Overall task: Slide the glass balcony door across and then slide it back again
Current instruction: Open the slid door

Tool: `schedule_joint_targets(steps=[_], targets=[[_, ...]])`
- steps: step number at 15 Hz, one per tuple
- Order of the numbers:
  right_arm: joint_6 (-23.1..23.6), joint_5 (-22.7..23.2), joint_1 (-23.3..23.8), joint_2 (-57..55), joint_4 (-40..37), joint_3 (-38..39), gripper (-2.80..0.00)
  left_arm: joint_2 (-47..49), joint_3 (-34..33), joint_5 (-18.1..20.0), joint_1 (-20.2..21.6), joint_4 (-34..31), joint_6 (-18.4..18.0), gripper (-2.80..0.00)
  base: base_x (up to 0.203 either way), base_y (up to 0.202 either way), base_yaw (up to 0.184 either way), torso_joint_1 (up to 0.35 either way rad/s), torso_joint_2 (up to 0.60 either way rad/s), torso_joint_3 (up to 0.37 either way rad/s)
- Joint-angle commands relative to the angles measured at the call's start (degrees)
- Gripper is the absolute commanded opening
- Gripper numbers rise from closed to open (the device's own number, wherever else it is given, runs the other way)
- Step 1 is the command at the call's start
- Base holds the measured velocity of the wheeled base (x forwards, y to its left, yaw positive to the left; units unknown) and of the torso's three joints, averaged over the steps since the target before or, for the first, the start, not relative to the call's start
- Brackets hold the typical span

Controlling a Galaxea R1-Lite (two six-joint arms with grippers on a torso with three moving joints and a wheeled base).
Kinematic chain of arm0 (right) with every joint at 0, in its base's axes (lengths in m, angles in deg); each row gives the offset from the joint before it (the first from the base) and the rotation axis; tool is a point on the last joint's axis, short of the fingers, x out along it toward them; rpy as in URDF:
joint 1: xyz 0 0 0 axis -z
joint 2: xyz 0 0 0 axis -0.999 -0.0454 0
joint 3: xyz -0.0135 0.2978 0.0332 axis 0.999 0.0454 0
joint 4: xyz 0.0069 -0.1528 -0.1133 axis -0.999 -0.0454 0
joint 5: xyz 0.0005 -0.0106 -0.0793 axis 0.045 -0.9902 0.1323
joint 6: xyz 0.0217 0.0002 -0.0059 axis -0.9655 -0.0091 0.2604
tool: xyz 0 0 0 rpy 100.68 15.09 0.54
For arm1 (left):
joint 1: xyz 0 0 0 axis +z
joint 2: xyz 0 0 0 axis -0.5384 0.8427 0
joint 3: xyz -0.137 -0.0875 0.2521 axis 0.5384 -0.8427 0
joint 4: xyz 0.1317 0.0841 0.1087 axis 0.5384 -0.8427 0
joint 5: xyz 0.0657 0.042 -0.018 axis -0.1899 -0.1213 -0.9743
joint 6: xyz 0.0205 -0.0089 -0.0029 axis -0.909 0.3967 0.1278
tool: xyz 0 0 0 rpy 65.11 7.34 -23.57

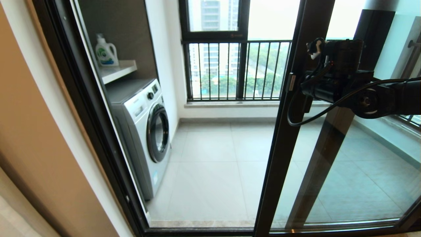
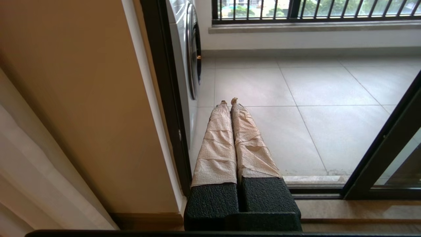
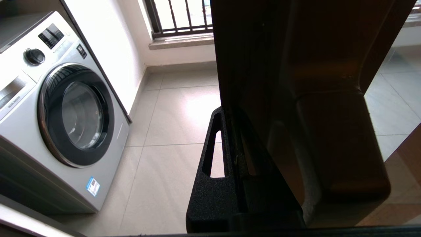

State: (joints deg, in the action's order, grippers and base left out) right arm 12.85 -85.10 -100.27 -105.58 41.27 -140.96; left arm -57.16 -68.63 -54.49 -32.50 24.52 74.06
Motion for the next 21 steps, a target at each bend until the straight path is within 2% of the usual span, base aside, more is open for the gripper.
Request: schedule_joint_targets(steps=[1,3,6,21], targets=[[0.08,-0.05,1.35,-0.15,0.13,-0.15,-2.80,0.15,0.00,0.00,0.01,0.04,0.00,-2.80,0.000,0.000,0.000,0.000,0.00,0.000],[0.27,0.02,2.64,0.03,0.13,-0.20,-2.80,0.15,0.00,0.00,0.01,0.04,0.00,-2.80,0.000,0.000,0.000,0.000,0.00,0.000],[2.91,0.04,4.64,0.27,0.13,0.15,-2.80,0.15,0.00,0.00,0.01,0.04,0.00,-2.80,0.000,0.000,0.000,0.000,0.00,0.000],[5.15,0.52,12.49,5.11,0.13,4.10,-2.80,0.15,0.00,0.00,0.01,0.04,0.00,-2.80,0.000,0.000,0.000,0.000,0.00,0.000]])
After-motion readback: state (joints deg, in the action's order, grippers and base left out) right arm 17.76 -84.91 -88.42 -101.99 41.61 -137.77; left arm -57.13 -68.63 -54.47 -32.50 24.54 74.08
